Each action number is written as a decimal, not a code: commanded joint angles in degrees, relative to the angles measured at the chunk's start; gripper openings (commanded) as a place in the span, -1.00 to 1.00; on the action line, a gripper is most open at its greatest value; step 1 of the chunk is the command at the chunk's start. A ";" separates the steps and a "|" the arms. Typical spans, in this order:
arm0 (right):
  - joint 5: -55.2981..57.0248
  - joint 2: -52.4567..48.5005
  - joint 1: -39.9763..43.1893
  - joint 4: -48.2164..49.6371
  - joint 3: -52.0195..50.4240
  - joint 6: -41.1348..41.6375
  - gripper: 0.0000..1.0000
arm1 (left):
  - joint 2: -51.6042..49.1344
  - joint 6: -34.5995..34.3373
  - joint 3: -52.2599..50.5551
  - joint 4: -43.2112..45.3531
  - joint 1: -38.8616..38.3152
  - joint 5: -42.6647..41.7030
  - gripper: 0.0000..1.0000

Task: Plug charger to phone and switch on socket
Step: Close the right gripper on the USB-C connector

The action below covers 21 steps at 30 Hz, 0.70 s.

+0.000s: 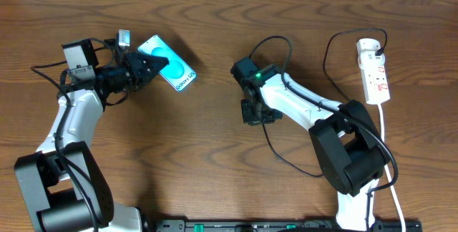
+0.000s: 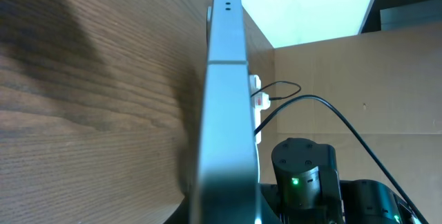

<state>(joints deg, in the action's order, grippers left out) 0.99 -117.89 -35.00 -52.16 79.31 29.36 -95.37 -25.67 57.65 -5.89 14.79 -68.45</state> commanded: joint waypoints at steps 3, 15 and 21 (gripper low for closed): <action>0.31 -4.02 -0.39 0.74 -3.26 0.81 -0.56 | 0.22 -0.11 0.22 0.42 0.11 -1.20 -0.86; -0.59 -4.02 -0.39 -3.28 -3.28 -2.67 -0.53 | 0.22 -0.11 0.22 0.42 0.11 -1.20 -0.85; -1.42 -4.02 -0.39 -4.39 -3.30 -3.74 -0.55 | 0.22 -0.11 0.22 0.42 0.11 -1.20 -0.85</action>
<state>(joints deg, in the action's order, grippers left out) 0.14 -117.71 -35.05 -56.14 79.00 27.18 -95.37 -25.69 57.65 -5.89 14.79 -68.45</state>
